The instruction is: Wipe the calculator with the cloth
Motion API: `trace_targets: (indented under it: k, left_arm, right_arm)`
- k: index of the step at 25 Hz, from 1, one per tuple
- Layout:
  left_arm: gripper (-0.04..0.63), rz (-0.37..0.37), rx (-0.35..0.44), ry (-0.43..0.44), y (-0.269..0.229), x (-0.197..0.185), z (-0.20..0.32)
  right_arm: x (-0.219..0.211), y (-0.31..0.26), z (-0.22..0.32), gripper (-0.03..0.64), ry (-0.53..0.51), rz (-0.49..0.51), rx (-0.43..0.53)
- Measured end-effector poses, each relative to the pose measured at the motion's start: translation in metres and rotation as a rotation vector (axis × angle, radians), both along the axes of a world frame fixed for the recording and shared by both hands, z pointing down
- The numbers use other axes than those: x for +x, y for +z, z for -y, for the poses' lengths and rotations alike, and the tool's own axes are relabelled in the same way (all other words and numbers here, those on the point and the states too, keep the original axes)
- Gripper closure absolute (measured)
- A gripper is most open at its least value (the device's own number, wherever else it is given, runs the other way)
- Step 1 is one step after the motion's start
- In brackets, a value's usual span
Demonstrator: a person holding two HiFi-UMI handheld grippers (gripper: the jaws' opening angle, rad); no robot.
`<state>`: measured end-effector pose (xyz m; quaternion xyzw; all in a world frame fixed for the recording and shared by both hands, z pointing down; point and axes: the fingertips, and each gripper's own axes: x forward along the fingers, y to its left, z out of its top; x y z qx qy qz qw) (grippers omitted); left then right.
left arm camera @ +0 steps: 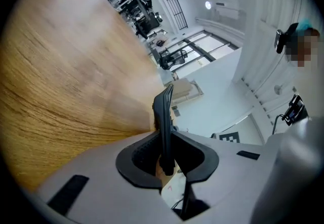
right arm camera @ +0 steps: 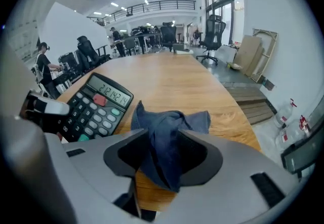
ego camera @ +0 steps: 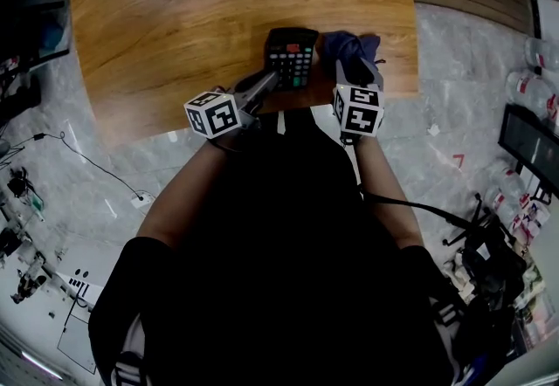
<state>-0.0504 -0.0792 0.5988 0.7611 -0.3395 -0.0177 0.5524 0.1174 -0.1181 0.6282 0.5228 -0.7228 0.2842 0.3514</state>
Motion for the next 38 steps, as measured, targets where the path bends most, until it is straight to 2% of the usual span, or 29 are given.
trace_targets:
  k: [2,4,7,10,13,17,22,26,29,33,38]
  left_arm:
    - [0.523,-0.015,0.002,0.000,-0.005,0.001,0.001]
    - [0.523,-0.020,0.008,0.006,-0.009,0.003,0.001]
    - [0.523,-0.029,0.017,0.012,-0.012,0.004,0.002]
    - [0.523,-0.044,0.021,0.011,-0.016,0.003,0.004]
    - [0.523,-0.062,0.031,0.009,-0.024,0.003,0.006]
    - [0.523,-0.066,0.057,-0.001,-0.044,0.003,0.007]
    - [0.525,-0.061,0.103,-0.003,-0.066,0.003,0.009]
    - [0.525,-0.052,0.148,0.015,-0.086,0.004,0.005]
    - [0.523,-0.046,0.176,0.026,-0.099,0.009,0.001]
    - [0.523,-0.041,0.204,0.014,-0.108,0.008,0.005]
    - [0.524,-0.045,0.206,-0.033,-0.110,-0.007,0.017]
  right_arm:
    - [0.006,0.014,-0.002,0.488,-0.006,-0.045,-0.052]
    - [0.010,0.023,0.000,0.488,0.000,-0.077,-0.066]
    - [0.015,0.026,0.006,0.496,0.018,-0.092,-0.035]
    - [0.016,0.026,0.007,0.549,-0.040,-0.123,-0.003]
    - [0.014,0.014,0.007,0.569,-0.067,-0.107,0.031]
    - [-0.004,-0.051,0.014,0.572,-0.119,-0.058,0.199]
    - [-0.038,-0.157,0.031,0.572,-0.167,0.076,0.419]
    - [-0.080,-0.213,0.026,0.572,-0.281,0.137,0.527]
    - [-0.110,-0.217,0.011,0.572,-0.381,0.169,0.506]
    - [-0.136,-0.192,-0.024,0.572,-0.502,0.228,0.381]
    - [-0.144,-0.164,-0.068,0.572,-0.616,0.296,0.225]
